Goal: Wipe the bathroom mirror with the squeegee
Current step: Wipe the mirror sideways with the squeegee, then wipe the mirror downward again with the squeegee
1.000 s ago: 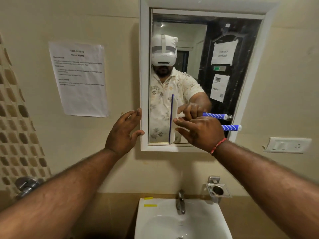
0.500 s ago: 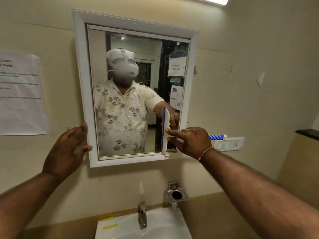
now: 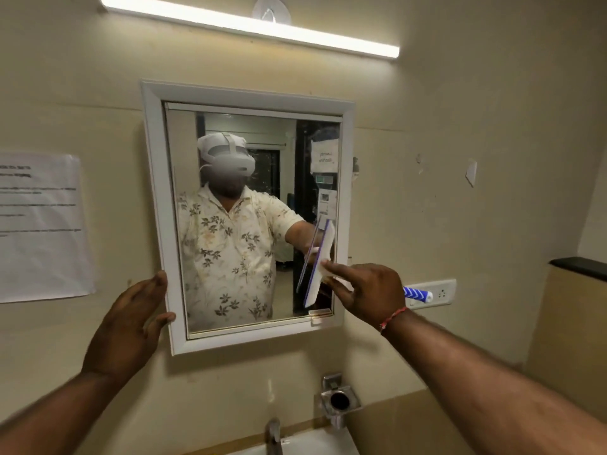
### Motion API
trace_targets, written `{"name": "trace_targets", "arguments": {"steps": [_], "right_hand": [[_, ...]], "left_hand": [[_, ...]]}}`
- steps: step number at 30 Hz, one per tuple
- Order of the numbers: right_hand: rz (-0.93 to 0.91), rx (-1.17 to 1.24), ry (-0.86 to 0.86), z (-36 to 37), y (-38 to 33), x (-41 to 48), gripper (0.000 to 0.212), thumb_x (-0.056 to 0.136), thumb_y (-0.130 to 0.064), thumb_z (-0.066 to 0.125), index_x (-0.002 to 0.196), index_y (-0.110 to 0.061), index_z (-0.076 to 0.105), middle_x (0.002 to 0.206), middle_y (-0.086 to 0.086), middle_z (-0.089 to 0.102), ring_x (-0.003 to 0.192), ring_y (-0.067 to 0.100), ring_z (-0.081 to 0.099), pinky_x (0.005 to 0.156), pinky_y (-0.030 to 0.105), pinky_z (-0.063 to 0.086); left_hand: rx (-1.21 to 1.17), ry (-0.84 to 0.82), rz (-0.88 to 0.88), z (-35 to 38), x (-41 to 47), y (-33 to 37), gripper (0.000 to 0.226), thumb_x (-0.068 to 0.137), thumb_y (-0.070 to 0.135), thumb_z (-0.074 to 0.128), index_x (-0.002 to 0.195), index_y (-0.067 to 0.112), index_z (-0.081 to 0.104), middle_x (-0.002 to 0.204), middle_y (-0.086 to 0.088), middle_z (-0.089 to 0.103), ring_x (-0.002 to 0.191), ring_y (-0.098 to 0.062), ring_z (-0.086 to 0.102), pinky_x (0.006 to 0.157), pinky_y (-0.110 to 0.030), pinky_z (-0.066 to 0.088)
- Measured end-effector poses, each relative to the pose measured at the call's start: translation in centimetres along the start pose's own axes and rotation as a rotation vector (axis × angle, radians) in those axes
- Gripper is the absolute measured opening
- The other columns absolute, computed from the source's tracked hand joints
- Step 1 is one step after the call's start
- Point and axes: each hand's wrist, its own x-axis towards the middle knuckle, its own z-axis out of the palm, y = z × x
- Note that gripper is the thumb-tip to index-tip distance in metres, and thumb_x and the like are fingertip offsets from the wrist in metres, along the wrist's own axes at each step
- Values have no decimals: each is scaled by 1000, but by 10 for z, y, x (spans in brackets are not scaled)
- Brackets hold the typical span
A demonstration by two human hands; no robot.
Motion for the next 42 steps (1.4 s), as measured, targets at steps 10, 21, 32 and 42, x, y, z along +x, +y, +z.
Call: {"name": "trace_targets", "arguments": {"steps": [10,21,32,42], "right_hand": [[447,676,212,-49,-94,122,38,108,-42,59,145,-39,67,129,-6,78,110,11,75,93,43,65],[497,916,303,-48,-212,234,39,111,-35,60,150,-28,61,93,-23,75,72,-8,72,57,10,54],[615,745,301,-37,-208,259,32,111,-33,62,142,-28,67,128,1,75,107,16,75,84,34,68],[687,817,356,-29,-221,269,31,111,-26,62,141,-28,70,136,1,74,116,18,75,93,43,67]], "left_hand": [[129,102,267,-72,74,-9,68,107,49,57,160,8,58,169,-13,54,149,-40,59,120,-56,50],[352,-51,322,-175,224,43,155,75,76,87,176,29,-21,185,9,-27,174,-23,-12,140,-48,4],[488,-72,295,-163,251,47,172,64,84,87,170,23,-34,181,5,-37,174,-28,-14,141,-52,-3],[576,-125,262,-171,257,59,178,60,84,90,169,18,-35,181,-5,-37,173,-38,-8,137,-58,-9]]}}
